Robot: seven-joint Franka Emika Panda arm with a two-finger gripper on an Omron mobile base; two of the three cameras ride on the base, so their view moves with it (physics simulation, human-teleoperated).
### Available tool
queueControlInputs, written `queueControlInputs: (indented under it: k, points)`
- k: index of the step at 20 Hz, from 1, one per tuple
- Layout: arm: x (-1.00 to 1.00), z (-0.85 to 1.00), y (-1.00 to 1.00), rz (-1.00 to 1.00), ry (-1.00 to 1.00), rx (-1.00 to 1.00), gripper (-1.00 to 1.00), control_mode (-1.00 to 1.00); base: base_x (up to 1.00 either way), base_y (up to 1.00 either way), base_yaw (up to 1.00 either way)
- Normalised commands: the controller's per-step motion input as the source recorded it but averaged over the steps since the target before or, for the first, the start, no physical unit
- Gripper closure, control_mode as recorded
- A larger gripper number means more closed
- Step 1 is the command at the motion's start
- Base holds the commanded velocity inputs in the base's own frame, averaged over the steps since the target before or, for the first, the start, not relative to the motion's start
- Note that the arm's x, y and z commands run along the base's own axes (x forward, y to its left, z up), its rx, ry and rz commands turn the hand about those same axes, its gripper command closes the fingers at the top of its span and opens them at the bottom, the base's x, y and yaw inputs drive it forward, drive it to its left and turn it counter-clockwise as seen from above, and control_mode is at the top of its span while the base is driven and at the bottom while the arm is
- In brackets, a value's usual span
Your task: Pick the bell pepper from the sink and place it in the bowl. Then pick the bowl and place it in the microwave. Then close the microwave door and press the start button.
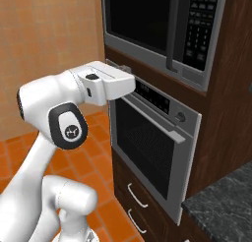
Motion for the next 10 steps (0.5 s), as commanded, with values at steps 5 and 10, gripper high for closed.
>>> queueControlInputs:
  k: [5,10]
  points:
    - [0.35,0.00,-0.06,0.00,0.00,0.04,1.00,-1.00,0.00,0.00,0.00]
    - [0.40,0.00,-0.27,0.00,0.00,0.05,1.00,-1.00,0.00,0.00,0.00]
